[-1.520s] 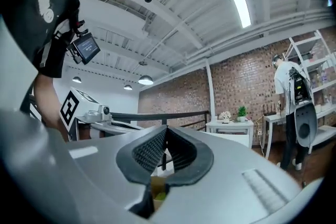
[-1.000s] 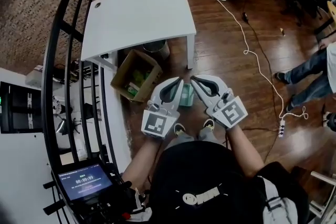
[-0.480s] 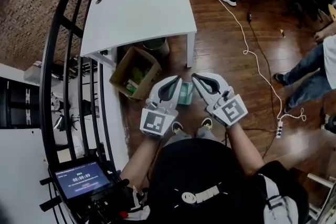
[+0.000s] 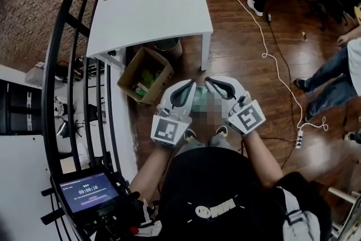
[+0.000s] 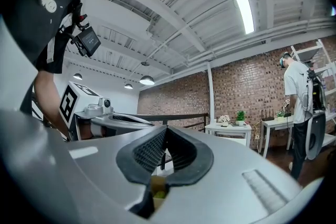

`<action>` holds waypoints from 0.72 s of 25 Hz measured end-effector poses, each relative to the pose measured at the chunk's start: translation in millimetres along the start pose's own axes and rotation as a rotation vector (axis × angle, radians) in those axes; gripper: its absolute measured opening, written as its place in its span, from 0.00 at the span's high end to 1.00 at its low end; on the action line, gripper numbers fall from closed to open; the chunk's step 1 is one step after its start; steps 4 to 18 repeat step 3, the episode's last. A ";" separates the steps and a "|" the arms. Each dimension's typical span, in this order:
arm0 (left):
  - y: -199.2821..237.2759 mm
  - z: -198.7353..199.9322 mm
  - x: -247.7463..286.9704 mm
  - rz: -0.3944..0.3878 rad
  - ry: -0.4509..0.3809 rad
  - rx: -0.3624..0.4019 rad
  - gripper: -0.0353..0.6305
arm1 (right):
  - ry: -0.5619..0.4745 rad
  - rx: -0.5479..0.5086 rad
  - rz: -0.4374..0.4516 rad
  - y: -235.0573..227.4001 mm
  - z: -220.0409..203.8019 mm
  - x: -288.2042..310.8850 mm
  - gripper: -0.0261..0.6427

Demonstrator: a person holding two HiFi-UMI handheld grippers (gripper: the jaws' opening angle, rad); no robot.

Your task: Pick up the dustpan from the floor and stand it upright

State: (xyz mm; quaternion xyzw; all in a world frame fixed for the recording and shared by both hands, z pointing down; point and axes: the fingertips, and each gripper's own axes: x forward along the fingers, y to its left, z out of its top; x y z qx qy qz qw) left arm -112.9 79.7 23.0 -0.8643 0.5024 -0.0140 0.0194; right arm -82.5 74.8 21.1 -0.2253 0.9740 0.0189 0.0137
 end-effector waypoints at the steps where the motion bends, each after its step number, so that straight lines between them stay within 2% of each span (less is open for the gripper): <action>1: 0.4 -0.2 -0.6 0.001 -0.001 -0.005 0.93 | 0.001 0.004 -0.001 0.7 -0.9 -0.2 0.96; 18: 1.4 -1.1 -1.8 0.002 0.001 -0.008 0.93 | 0.003 0.007 -0.002 1.9 -2.0 -0.5 0.96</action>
